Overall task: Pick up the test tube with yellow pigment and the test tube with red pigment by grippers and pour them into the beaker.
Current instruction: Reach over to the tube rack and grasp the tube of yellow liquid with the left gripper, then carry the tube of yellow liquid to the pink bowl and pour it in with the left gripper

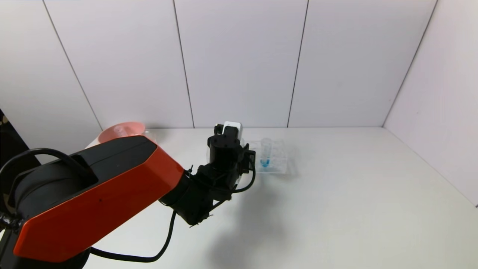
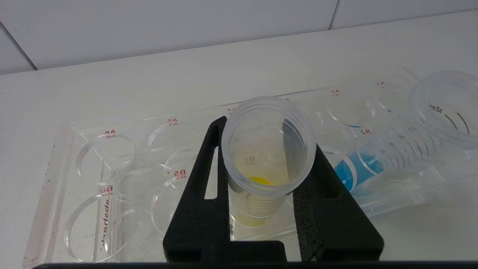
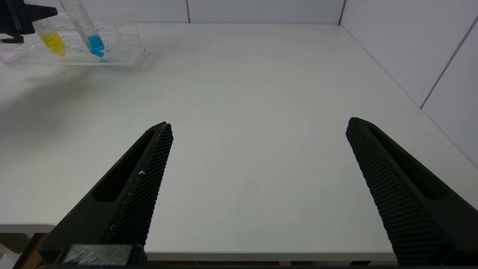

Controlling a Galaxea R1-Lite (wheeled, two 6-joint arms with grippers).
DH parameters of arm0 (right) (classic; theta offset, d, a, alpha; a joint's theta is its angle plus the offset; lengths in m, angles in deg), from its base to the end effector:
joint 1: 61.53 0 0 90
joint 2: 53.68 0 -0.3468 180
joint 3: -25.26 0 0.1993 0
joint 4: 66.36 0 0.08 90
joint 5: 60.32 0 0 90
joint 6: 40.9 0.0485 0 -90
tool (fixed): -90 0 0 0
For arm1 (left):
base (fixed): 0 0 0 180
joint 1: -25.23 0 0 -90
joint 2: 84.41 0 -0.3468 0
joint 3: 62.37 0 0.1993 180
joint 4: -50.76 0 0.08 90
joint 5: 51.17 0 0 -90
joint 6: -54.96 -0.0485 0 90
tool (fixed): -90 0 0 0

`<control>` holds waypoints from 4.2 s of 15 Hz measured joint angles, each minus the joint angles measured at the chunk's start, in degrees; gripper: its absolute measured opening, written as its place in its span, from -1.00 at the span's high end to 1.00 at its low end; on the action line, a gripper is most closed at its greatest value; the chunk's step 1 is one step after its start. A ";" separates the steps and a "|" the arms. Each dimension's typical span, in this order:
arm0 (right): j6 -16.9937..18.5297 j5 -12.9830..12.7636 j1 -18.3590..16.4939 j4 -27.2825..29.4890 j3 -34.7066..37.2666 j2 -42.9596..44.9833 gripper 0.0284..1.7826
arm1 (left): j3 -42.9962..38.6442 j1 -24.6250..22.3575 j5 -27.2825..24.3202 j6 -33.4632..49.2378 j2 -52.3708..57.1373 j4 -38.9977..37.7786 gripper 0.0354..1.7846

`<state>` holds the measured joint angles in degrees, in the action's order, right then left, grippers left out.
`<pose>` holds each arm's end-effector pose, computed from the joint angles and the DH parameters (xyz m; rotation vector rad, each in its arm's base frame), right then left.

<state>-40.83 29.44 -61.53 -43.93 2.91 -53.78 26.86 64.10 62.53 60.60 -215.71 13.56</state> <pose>-0.0338 -0.0002 0.0757 0.0012 0.0031 -0.0042 0.4021 -0.2991 0.1164 -0.0536 0.0858 -0.2607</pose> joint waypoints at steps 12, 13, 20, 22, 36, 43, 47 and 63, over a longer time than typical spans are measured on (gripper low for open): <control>0.02 0.00 0.00 0.00 0.00 0.00 -0.91 | -1.16 0.16 -0.11 -0.09 2.39 0.04 0.48; 0.00 -0.02 0.00 -0.02 0.00 0.00 -0.91 | -1.38 0.20 -0.59 -0.09 2.85 0.06 0.48; 0.02 0.00 0.00 0.00 0.00 0.00 -0.91 | -1.93 0.41 -1.32 -0.57 5.51 0.52 0.48; 0.02 0.00 0.00 0.00 0.00 0.00 -0.91 | -2.28 0.63 -2.17 -0.88 6.45 0.66 0.48; 0.02 -0.02 0.00 0.00 0.00 0.00 -0.91 | -6.53 1.88 -3.28 -3.41 16.29 0.55 0.48; 0.02 -0.02 0.00 0.00 0.00 0.00 -0.91 | -5.77 -1.79 -5.01 -7.57 24.16 9.46 0.48; 0.02 0.00 0.00 0.00 0.00 0.00 -0.91 | -3.39 -7.14 -5.02 -7.66 28.27 18.94 0.48; 0.02 -0.02 0.00 0.00 0.00 0.00 -0.91 | -0.46 -34.46 -6.03 -7.20 30.40 26.16 0.48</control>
<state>-40.81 29.41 -61.53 -43.93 2.91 -53.78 26.40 29.63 56.49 53.39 -185.31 39.72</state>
